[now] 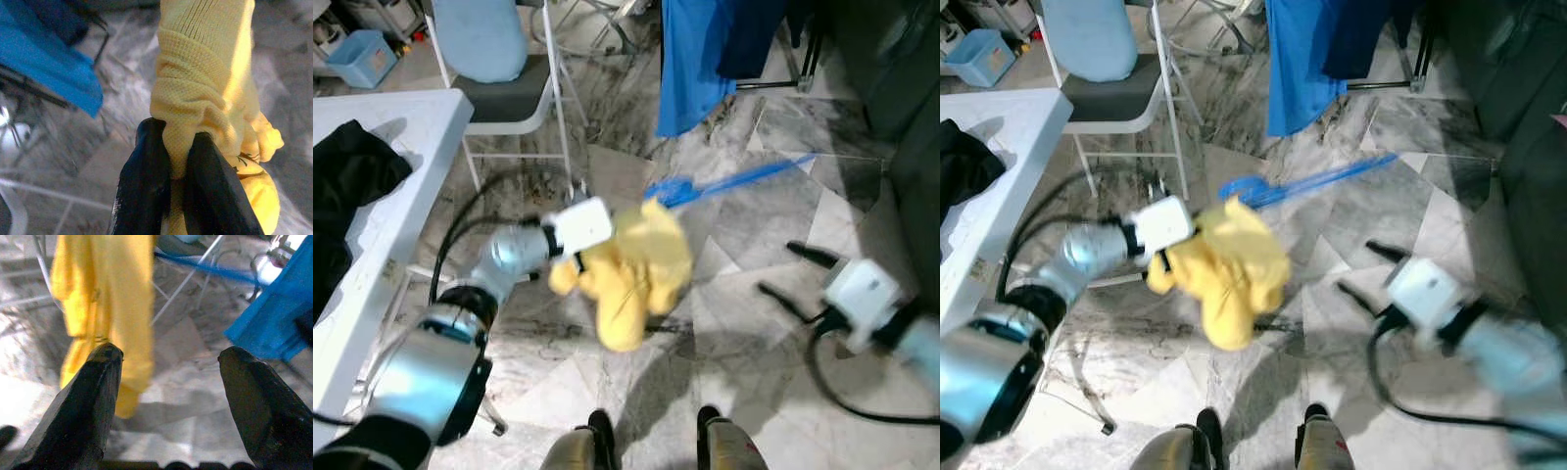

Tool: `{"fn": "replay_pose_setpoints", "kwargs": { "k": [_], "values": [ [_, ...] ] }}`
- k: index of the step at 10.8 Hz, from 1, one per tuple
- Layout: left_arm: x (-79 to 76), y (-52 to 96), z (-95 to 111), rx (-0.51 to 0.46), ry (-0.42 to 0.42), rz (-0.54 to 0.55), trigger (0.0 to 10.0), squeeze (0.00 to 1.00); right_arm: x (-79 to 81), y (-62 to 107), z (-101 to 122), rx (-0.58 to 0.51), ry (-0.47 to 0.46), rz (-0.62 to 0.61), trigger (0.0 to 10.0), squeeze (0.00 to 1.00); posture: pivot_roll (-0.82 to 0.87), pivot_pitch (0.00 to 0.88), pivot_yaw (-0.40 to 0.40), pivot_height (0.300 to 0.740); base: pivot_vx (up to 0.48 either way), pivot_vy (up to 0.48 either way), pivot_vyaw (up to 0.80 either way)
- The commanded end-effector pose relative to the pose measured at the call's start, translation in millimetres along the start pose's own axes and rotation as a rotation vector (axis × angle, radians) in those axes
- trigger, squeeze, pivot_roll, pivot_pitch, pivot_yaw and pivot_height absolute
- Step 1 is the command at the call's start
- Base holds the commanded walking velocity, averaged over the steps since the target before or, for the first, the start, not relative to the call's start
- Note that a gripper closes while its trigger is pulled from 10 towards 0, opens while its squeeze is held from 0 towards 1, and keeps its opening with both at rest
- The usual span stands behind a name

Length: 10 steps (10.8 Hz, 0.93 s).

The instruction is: Hang hanger

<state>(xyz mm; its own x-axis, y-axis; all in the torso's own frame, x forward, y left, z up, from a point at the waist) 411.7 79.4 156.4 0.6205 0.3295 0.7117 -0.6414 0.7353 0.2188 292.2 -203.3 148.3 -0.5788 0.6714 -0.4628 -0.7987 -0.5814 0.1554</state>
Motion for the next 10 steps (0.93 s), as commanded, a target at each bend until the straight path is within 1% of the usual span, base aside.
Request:
{"fn": "replay_pose_setpoints", "kwargs": {
  "k": [1,2,3,4,5,6,7,8,9,10],
  "values": [
    [12.8,5.0,14.9,-0.094,-0.027,0.036,0.0,0.00,13.0,-3.6,-0.4,-0.029,-0.073,-0.009,10.0,1.00,-0.22,0.271,0.159,0.740,0.000,0.000,0.00],
    [15.5,8.4,21.2,-0.147,-0.038,0.058,0.0,0.00,17.7,-6.6,-5.7,-0.062,-0.196,-0.063,10.0,1.00,-0.22,0.269,0.158,0.740,0.000,0.000,0.00],
    [11.3,10.8,21.7,-0.171,-0.035,0.038,0.0,0.00,21.1,-7.8,-12.2,-0.075,-0.288,-0.109,10.0,1.00,-0.23,0.272,0.154,0.740,0.000,0.000,0.00],
    [0.4,14.0,25.1,-0.228,-0.035,-0.002,0.0,0.00,21.5,-8.8,-23.7,-0.098,-0.425,-0.210,10.0,1.00,-0.23,0.272,0.154,0.740,0.000,0.000,0.00],
    [-3.7,16.3,28.1,-0.265,-0.034,-0.022,0.0,0.00,19.0,-8.1,-31.2,-0.114,-0.517,-0.281,10.0,1.00,-0.23,0.277,0.149,0.740,0.000,0.000,0.00],
    [-9.3,18.4,27.9,-0.275,-0.050,-0.064,0.0,0.00,22.9,-7.7,-40.8,-0.107,-0.589,-0.312,10.0,1.00,-0.23,0.279,0.149,0.740,0.000,0.000,0.00],
    [-12.8,20.4,29.5,-0.290,-0.075,-0.095,0.0,0.00,26.7,-9.1,-43.0,-0.113,-0.632,-0.317,10.0,1.00,-0.22,0.281,0.150,0.740,0.000,0.000,0.00],
    [-14.6,21.8,33.1,-0.313,-0.099,-0.115,0.0,0.00,33.1,-13.5,-39.9,-0.135,-0.677,-0.298,10.0,1.00,-0.22,0.284,0.156,0.740,0.000,0.000,0.00],
    [-15.4,19.7,45.5,-0.376,-0.113,-0.124,0.0,0.00,38.9,-21.9,-41.2,-0.126,-0.682,-0.288,10.0,1.00,-0.22,0.284,0.156,0.740,0.000,0.000,0.00],
    [-18.2,17.0,64.3,-0.475,-0.132,-0.124,0.0,0.00,44.1,-34.0,-38.4,-0.132,-0.697,-0.275,10.0,1.00,-0.22,0.287,0.160,0.740,0.000,0.000,0.00]
  ]
}}
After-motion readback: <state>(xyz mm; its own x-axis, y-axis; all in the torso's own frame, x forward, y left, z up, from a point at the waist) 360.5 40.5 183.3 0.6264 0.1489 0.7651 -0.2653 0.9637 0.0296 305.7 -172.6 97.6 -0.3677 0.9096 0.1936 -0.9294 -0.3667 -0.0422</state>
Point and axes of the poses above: a point about 5 cm out from each wrist's last joint towards the gripper, its own y axis pointing back from the gripper into the wrist, its own z axis along the axis of the wrist's last joint, x = y × z, the point moved 5 cm from there along -y, pointing out of the wrist towards the gripper, and after that the axes turned 3 degrees about -y, right-handed, at the moved point
